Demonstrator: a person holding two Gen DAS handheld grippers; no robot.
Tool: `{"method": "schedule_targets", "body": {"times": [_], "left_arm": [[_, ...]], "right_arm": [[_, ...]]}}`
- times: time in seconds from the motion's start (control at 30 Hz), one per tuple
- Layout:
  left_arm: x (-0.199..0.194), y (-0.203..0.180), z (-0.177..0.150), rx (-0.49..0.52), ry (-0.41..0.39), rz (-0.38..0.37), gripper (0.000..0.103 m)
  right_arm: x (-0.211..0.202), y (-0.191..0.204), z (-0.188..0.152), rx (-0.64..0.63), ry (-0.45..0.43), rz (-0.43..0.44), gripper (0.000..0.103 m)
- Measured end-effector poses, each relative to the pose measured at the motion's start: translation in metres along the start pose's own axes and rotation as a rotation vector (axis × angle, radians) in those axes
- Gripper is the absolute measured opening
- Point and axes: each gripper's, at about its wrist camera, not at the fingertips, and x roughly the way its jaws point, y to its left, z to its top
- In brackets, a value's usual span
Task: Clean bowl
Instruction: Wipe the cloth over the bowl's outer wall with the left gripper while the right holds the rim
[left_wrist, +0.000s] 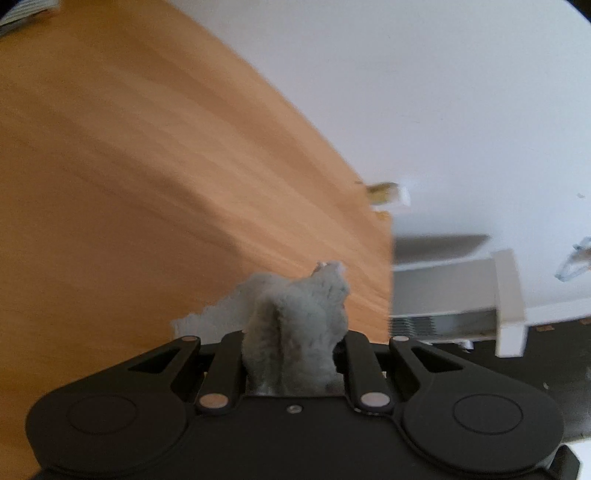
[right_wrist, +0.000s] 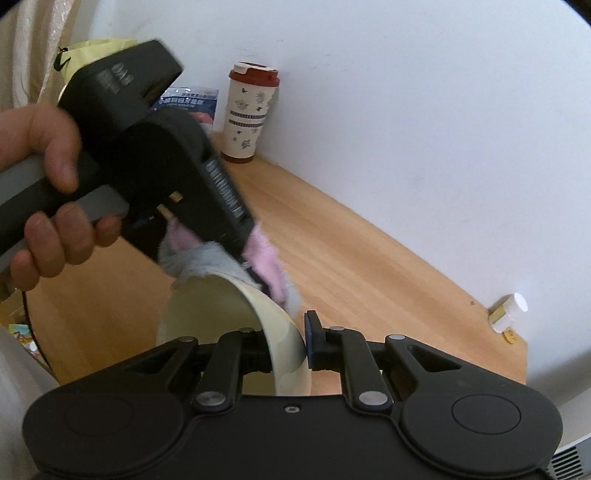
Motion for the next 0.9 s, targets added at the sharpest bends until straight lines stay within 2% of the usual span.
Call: {"method": "schedule_targets", "body": {"times": [0.07, 0.23, 0.37, 0.6, 0.73, 0.9], "left_arm": [[-0.001, -0.007, -0.002, 0.019, 0.003, 0.001, 0.014], [-0.004, -0.004, -0.005, 0.022, 0.004, 0.001, 0.014], [0.005, 0.004, -0.007, 0.034, 0.018, 0.041, 0.014], [0.008, 0.038, -0.005, -0.076, 0.055, 0.090, 0.015], [0.004, 0.049, -0.009, -0.099, 0.050, 0.064, 0.015], [-0.003, 0.043, -0.011, -0.099, 0.025, 0.015, 0.014]], "right_arm": [[0.000, 0.017, 0.015, -0.013, 0.000, 0.008, 0.016], [0.000, 0.018, 0.017, -0.030, -0.005, 0.015, 0.016], [0.001, 0.017, 0.014, -0.017, 0.005, 0.022, 0.017], [0.000, 0.013, 0.012, 0.006, 0.005, 0.026, 0.017], [-0.001, 0.012, 0.011, 0.032, -0.004, 0.024, 0.018], [-0.002, 0.010, 0.007, 0.060, 0.001, 0.036, 0.018]]}}
